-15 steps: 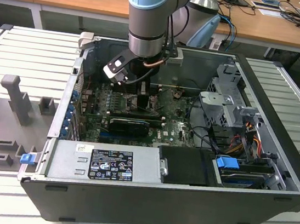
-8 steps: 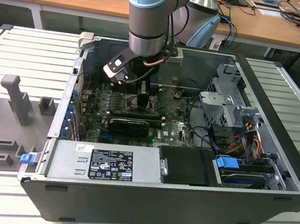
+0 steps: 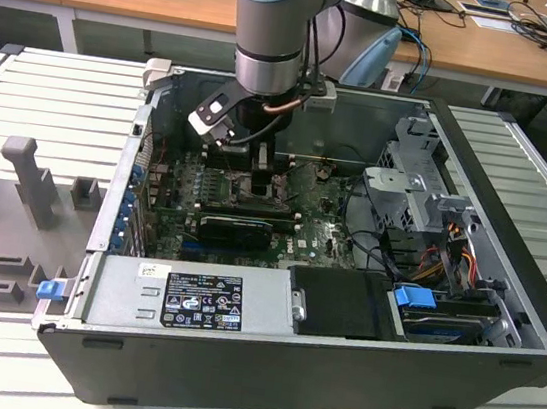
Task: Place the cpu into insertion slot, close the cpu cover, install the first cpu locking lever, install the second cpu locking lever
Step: 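Place the cpu into insertion slot, then close the cpu cover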
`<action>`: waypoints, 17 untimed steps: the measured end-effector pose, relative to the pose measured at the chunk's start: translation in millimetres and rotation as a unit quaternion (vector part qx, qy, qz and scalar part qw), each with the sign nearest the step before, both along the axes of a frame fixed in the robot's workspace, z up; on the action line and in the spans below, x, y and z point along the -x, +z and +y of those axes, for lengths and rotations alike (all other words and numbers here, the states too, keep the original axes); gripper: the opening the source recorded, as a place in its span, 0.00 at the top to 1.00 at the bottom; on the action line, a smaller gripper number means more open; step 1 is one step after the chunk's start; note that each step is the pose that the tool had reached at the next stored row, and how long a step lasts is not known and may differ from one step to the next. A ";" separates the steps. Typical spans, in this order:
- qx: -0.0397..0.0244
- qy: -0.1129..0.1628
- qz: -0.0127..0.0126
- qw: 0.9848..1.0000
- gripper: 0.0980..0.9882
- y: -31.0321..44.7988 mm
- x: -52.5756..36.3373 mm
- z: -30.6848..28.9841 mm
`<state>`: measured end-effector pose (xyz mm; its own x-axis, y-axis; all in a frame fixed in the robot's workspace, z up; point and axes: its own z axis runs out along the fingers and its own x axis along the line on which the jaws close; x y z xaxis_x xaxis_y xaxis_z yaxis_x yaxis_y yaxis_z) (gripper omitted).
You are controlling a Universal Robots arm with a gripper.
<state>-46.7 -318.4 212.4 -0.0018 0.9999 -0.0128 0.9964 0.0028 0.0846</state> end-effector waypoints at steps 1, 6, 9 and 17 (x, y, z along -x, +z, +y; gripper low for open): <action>0.000 0.000 0.000 1.000 0.72 0.0 0.0 -0.5; 0.000 0.000 0.000 1.000 0.99 2.6 0.0 -0.9; 0.000 0.000 0.000 1.000 0.99 5.8 0.0 -0.9; 0.001 0.000 0.000 1.000 0.99 19.0 -1.6 -1.0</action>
<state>-45.2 -319.4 231.4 -0.0015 0.9999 -0.0146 0.9965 0.0028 0.0840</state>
